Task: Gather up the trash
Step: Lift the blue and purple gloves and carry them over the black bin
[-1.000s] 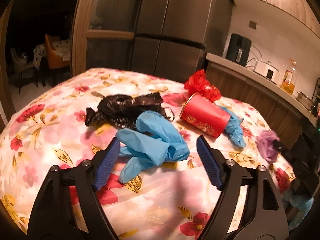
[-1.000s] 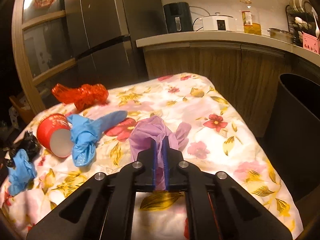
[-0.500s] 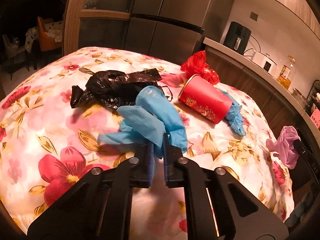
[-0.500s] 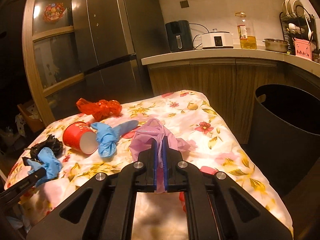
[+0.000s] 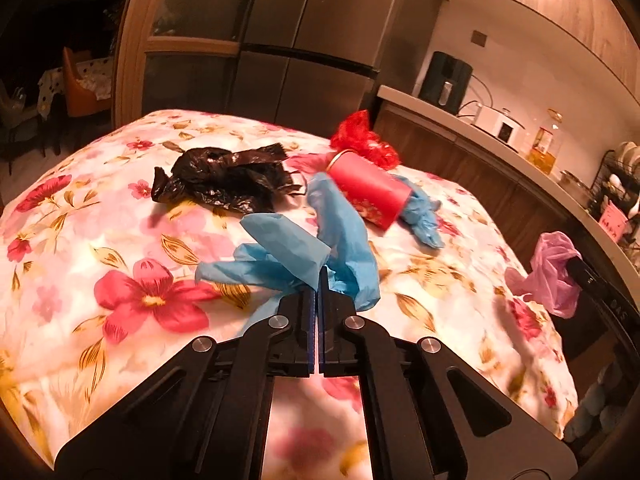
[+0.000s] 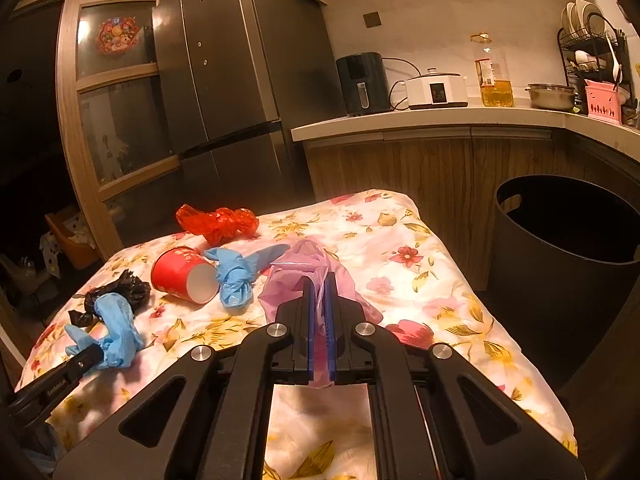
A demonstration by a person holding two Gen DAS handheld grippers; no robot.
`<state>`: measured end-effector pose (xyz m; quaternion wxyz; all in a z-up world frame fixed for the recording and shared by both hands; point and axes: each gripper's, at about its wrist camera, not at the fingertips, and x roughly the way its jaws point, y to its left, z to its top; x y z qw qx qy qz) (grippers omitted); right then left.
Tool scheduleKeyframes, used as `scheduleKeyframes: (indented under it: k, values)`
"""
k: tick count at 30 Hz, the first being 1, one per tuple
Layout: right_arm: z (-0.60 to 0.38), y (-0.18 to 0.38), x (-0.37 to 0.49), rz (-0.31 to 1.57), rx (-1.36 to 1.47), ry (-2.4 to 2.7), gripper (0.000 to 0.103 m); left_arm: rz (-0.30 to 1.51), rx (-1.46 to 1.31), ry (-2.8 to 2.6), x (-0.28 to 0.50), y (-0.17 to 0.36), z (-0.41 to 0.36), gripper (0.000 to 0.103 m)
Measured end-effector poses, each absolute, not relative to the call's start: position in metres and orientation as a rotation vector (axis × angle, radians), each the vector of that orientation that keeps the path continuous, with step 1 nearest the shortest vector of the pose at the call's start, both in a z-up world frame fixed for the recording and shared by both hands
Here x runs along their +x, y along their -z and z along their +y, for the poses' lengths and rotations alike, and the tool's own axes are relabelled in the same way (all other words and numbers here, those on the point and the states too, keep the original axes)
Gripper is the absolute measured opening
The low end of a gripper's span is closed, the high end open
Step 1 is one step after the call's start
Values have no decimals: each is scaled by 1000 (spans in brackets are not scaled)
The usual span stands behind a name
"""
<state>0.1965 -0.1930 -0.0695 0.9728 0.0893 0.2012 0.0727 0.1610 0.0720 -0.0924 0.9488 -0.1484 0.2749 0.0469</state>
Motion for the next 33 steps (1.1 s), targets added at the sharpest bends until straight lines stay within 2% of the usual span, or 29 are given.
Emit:
scheduleKeyframes:
  k: [14,33]
  values:
    - [-218,51,168,350,206,-140,5,448,-265,-1,135,48,33,0]
    - [-291,17,165,241,236,7,5,361,-188,239,180,-2,-72,0]
